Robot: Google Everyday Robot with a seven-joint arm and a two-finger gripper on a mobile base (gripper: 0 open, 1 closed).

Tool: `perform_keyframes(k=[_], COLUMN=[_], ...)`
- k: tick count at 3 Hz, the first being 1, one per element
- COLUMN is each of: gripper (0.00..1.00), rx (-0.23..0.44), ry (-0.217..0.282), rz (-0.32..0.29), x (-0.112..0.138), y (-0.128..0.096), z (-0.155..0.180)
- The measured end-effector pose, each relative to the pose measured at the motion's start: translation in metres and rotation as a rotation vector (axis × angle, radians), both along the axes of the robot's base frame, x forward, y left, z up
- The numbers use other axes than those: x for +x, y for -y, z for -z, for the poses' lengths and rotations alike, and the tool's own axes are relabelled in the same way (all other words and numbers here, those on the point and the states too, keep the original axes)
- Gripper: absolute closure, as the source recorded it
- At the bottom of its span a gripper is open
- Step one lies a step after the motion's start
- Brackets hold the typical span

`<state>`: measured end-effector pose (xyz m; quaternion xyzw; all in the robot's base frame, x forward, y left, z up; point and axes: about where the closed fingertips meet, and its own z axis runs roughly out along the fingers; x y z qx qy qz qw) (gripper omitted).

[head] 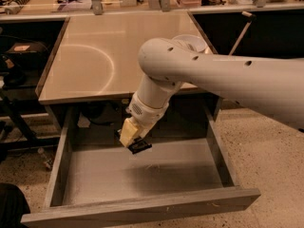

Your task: Place rxbar chocolate into top drawer

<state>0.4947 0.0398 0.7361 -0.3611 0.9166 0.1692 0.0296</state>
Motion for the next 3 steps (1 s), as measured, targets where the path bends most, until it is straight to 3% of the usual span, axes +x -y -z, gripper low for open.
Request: perform_keyframes(k=[1, 3], gripper=[1.0, 1.0], rx=[0.024, 0.037], ry=[-0.05, -0.076], rz=[0.054, 0.143], x=[-0.01, -0.009], y=[-0.012, -0.019], z=[0.037, 0.081])
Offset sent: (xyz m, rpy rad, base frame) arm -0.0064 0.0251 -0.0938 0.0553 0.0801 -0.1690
